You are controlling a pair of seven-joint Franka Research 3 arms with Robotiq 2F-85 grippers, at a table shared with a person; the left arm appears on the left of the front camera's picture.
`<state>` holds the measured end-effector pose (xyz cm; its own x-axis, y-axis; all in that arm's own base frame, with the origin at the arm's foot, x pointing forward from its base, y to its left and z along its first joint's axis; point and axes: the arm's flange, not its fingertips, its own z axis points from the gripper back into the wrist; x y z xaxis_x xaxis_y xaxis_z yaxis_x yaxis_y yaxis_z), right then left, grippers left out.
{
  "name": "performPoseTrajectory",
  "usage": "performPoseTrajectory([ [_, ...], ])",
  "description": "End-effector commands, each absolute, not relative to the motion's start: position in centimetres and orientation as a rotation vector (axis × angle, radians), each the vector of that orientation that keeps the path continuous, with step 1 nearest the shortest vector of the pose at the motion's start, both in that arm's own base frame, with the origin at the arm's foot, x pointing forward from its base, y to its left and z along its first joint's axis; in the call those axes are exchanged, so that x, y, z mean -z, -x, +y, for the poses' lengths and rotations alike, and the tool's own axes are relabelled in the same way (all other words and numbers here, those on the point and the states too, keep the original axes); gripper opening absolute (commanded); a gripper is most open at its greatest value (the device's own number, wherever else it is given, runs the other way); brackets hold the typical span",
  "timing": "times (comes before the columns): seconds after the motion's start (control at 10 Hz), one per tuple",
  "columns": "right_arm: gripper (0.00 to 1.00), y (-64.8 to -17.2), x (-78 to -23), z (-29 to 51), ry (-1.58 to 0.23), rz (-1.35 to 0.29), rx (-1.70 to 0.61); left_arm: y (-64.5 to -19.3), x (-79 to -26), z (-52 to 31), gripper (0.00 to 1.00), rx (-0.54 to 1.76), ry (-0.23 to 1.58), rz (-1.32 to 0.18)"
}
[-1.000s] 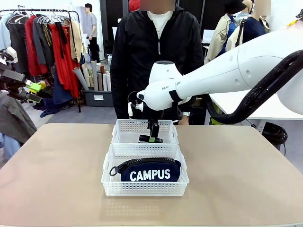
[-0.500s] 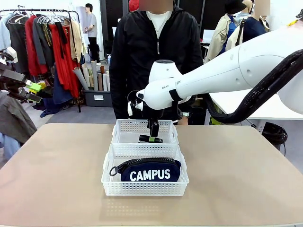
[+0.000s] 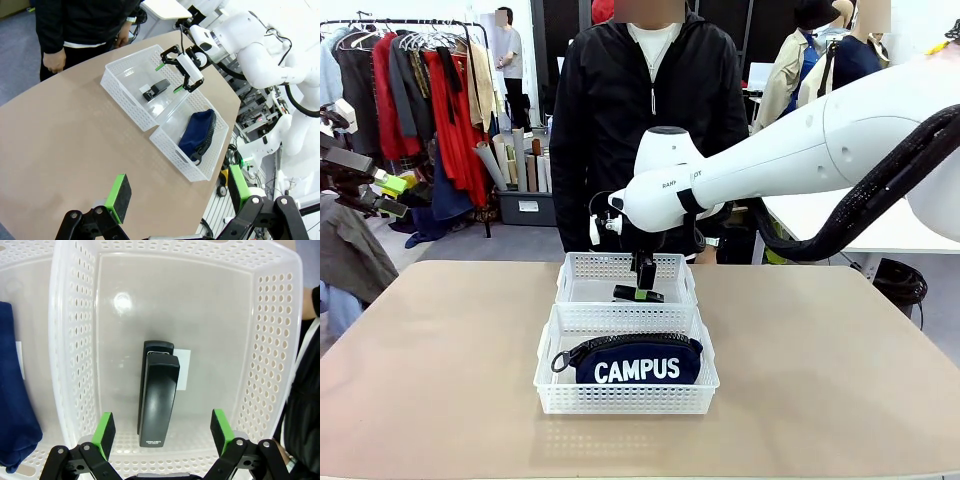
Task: Distribute items into two baskets.
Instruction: Place the picked Stapler into the Organizing basket as instructed by the person.
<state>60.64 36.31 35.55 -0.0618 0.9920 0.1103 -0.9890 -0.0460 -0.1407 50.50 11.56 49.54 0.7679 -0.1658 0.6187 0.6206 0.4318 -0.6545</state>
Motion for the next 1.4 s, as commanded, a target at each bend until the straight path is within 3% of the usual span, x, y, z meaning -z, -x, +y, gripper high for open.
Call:
performPoseTrajectory([
  [0.0, 1.0, -60.7, -35.9, 36.2, 0.022, -0.205, -1.617, -50.4, -49.6, 11.6, 1.0, 0.516, 1.014, -0.514],
  [0.7, 1.0, -60.6, -35.6, 36.3, 0.019, -0.2, -1.62, -50.4, -49.6, 11.6, 1.0, 0.516, 1.014, -0.514],
  [0.9, 1.0, -62.7, -38.2, 35.2, -0.019, -0.239, -1.499, -50.4, -49.6, 11.6, 1.0, 0.516, 1.014, -0.514],
  [1.3, 1.0, -64.9, -44.7, 27.6, -0.284, -0.172, -1.293, -50.4, -49.6, 11.6, 1.0, 0.516, 1.014, -0.514],
])
